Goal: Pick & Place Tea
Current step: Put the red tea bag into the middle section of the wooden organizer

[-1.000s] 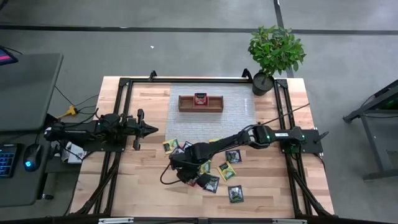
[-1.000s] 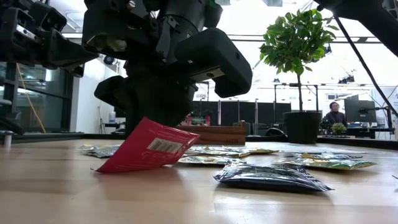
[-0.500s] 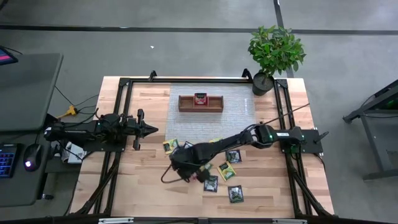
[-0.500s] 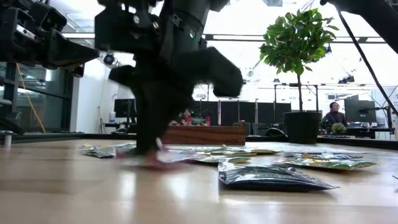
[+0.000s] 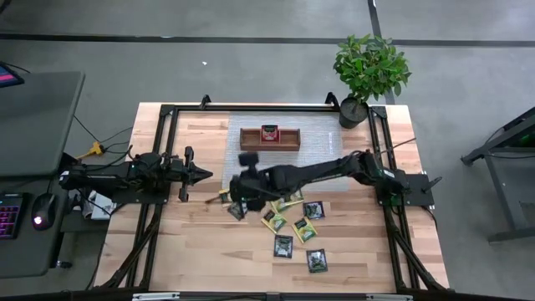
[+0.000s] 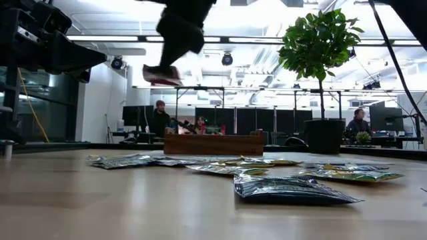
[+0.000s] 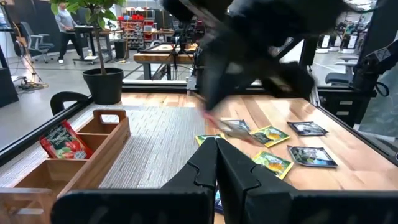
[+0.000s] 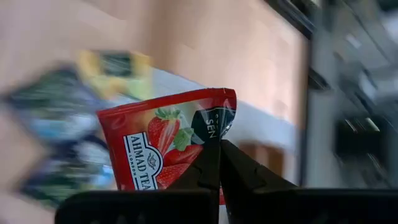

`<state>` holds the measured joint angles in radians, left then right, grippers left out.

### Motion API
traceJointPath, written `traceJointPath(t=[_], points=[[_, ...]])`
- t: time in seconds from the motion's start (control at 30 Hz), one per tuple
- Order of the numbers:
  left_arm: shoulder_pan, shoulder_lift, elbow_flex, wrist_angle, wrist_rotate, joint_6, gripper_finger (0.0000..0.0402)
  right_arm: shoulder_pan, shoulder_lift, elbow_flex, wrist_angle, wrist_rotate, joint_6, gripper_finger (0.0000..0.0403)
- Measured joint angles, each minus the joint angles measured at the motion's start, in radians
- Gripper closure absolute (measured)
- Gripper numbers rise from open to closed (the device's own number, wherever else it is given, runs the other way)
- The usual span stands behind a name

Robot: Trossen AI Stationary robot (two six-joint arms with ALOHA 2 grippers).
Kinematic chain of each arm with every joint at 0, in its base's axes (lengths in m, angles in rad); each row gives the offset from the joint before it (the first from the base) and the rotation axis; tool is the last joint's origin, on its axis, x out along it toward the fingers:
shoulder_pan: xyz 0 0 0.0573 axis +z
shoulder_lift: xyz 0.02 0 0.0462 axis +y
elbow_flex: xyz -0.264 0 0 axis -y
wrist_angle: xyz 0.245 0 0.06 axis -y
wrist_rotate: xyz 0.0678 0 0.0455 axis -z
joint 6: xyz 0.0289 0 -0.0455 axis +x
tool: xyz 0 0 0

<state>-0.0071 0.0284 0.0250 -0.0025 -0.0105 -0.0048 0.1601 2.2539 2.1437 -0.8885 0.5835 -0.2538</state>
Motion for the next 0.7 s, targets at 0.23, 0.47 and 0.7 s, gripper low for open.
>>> traceJointPath(t=[0.23,0.47,0.7], points=[[0.0,0.0,0.0,0.0,0.0,0.0,0.0401,-0.084,-0.003,0.0,-0.084,0.159,0.182,0.0403],[0.0,0.0,0.0,0.0,0.0,0.0,0.0401,-0.191,-0.004,0.0,-0.132,0.2,0.23,0.0403],[0.0,0.0,0.0,0.0,0.0,0.0,0.0401,-0.29,-0.006,-0.012,-0.173,0.199,0.229,0.0403]])
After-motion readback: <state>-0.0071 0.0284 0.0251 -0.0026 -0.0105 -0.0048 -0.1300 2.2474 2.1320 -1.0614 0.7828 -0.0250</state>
